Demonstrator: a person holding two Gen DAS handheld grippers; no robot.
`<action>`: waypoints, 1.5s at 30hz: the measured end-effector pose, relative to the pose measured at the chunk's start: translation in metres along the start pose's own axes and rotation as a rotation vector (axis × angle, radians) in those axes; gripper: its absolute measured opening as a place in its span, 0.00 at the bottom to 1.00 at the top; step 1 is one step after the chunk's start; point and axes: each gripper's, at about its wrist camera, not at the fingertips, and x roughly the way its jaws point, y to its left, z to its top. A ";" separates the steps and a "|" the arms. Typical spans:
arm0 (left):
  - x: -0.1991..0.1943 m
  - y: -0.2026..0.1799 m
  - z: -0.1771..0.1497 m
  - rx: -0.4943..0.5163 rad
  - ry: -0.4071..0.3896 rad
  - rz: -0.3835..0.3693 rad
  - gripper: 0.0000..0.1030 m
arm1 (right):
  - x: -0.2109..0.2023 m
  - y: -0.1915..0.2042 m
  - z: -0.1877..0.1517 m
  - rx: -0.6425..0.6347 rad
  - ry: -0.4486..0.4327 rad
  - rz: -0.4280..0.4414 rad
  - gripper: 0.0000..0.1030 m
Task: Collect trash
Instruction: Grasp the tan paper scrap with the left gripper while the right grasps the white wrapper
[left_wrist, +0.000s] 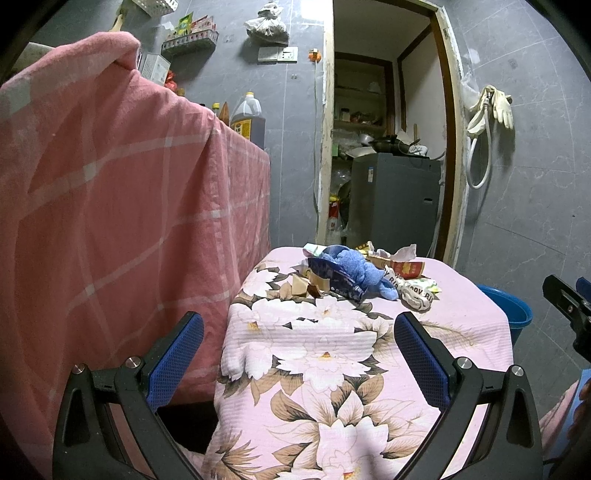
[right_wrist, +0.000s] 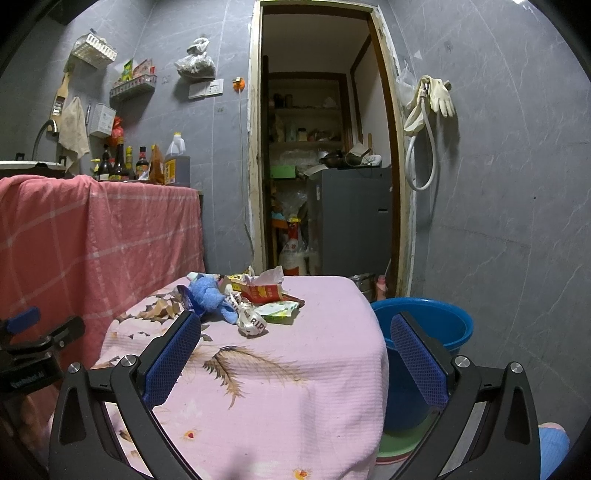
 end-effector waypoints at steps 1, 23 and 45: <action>0.000 -0.001 0.001 0.000 -0.001 0.000 0.98 | 0.000 0.000 0.000 0.003 0.003 0.002 1.00; 0.101 0.005 0.047 0.014 0.150 -0.001 0.98 | 0.098 -0.011 0.054 0.070 0.024 0.111 1.00; 0.206 0.028 0.043 0.004 0.462 -0.045 0.80 | 0.232 0.023 0.025 -0.077 0.409 0.249 0.93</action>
